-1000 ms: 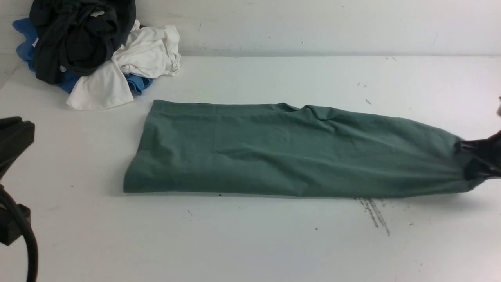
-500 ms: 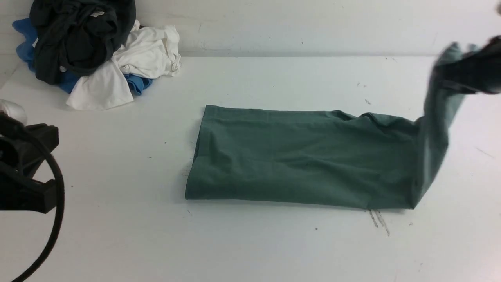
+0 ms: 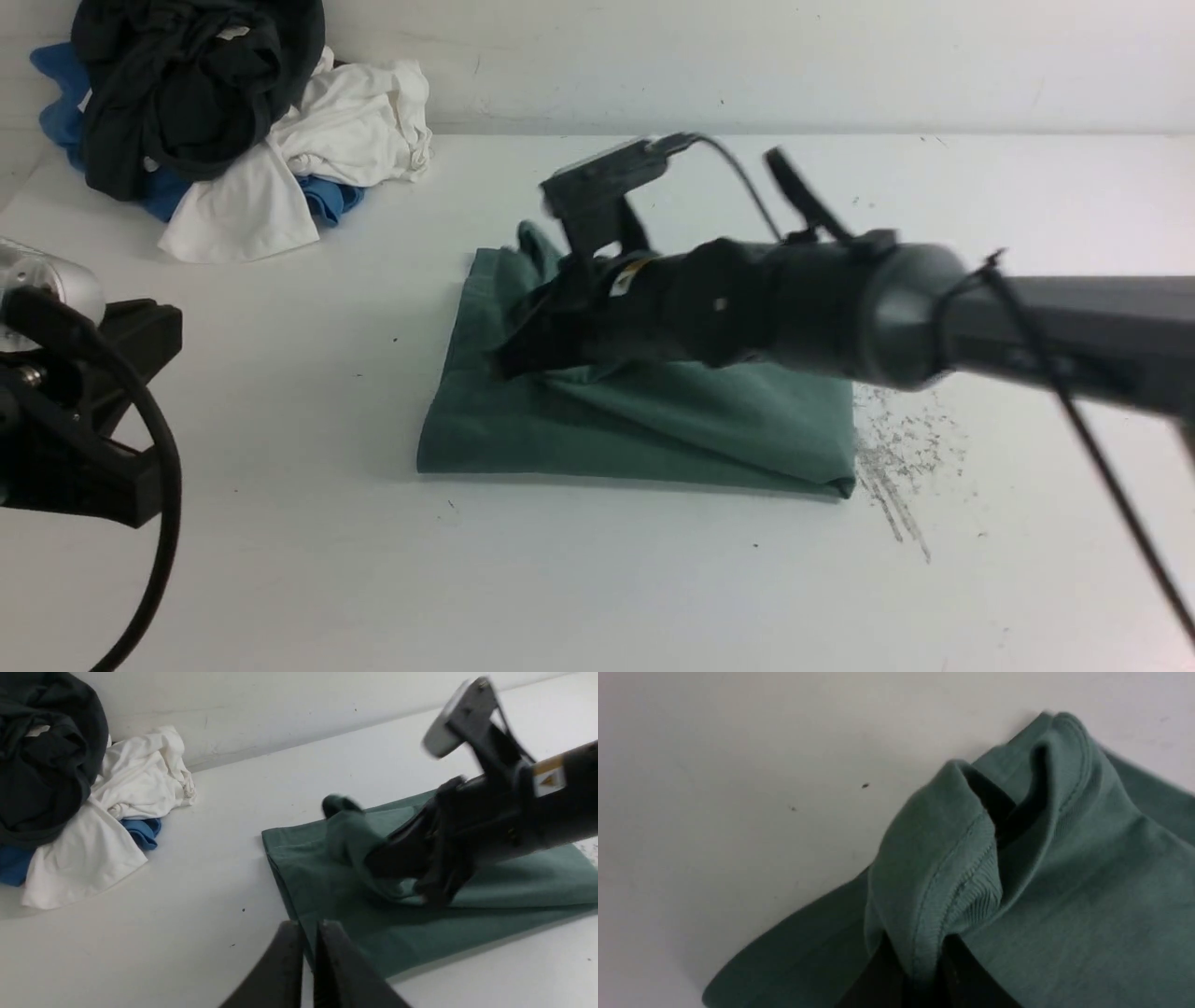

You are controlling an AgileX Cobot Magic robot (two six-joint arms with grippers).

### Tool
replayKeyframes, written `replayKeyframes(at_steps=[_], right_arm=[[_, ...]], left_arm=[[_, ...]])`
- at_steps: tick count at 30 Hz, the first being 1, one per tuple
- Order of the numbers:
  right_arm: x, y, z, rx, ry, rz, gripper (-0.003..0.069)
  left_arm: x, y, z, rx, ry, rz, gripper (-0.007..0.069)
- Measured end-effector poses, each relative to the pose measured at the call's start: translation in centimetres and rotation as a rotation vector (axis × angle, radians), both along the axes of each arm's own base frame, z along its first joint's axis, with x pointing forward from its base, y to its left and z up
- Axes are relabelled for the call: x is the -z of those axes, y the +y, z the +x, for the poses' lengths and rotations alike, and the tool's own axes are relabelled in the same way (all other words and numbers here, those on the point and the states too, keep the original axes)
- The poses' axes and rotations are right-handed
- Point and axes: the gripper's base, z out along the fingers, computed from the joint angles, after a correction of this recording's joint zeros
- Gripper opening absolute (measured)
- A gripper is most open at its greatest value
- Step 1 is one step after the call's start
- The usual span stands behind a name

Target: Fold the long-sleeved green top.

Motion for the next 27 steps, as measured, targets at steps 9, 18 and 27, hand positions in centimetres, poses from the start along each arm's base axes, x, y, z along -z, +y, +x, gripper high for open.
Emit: replayKeyframes(at_steps=[9,18,27], right_arm=[[-1.6,2.7,0.5,-0.064,0.011,0.030,0.0309],[-7.3,-0.4,-0.9,-0.163,0.071,-0.126,0.0440],[1.1,-9.8,-0.8,-0.017,0.438,-0.418,0.0032]], left_arm=[[0.2,-0.1,0.2,0.006,0.012,0.005,0.0026],[1.6,-0.4,1.7,0.017,0.133,-0.028,0.0026],[1.7,-3.1,9.1,0.226,0.520,-0.181,0.0026]])
